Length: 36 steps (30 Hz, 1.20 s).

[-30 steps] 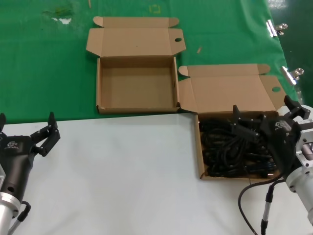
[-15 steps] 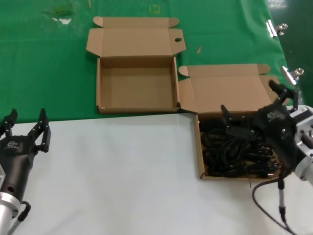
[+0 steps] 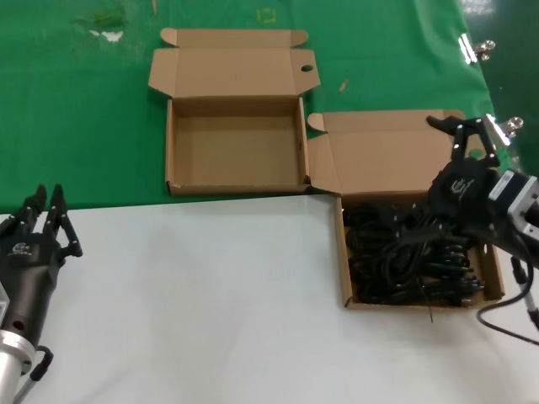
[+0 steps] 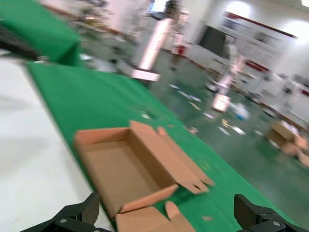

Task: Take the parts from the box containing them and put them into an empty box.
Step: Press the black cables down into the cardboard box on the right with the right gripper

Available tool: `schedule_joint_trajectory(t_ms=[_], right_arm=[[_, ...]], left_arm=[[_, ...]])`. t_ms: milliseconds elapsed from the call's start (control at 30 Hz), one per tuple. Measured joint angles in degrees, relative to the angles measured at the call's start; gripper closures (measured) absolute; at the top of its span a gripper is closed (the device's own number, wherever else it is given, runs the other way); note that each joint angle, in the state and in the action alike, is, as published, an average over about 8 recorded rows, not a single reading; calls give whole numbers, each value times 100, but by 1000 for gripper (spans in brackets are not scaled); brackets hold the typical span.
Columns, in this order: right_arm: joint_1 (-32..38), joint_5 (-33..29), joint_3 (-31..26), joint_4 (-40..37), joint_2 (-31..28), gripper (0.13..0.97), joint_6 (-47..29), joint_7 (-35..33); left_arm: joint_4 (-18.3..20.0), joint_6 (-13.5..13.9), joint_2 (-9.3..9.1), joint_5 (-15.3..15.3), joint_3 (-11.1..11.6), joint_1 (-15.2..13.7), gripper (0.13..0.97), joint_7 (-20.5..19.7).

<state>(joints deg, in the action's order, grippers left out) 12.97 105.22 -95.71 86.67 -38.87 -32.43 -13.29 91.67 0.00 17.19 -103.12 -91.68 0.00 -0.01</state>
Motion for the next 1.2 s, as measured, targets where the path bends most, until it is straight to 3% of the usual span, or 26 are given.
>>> schedule_joint_trajectory(t_ms=[200,467,700,1200], right_arm=[[371,116,-74,-214,-350,129,-1012,-860],[1103,102,-335,-740,-729,129,-2318,-2051],[2086,-287,-807,-1561,-879,129,-3319,-3352],[3990,-1276,-1667,-3733,-443,129,-4112,-5711]], left_arm=[[0,0,0,0,0,0,891,-1],[0,0,0,0,0,0,952,-1],[0,0,0,1,0,0,956,-1],[0,0,0,1,0,0,957,-1]])
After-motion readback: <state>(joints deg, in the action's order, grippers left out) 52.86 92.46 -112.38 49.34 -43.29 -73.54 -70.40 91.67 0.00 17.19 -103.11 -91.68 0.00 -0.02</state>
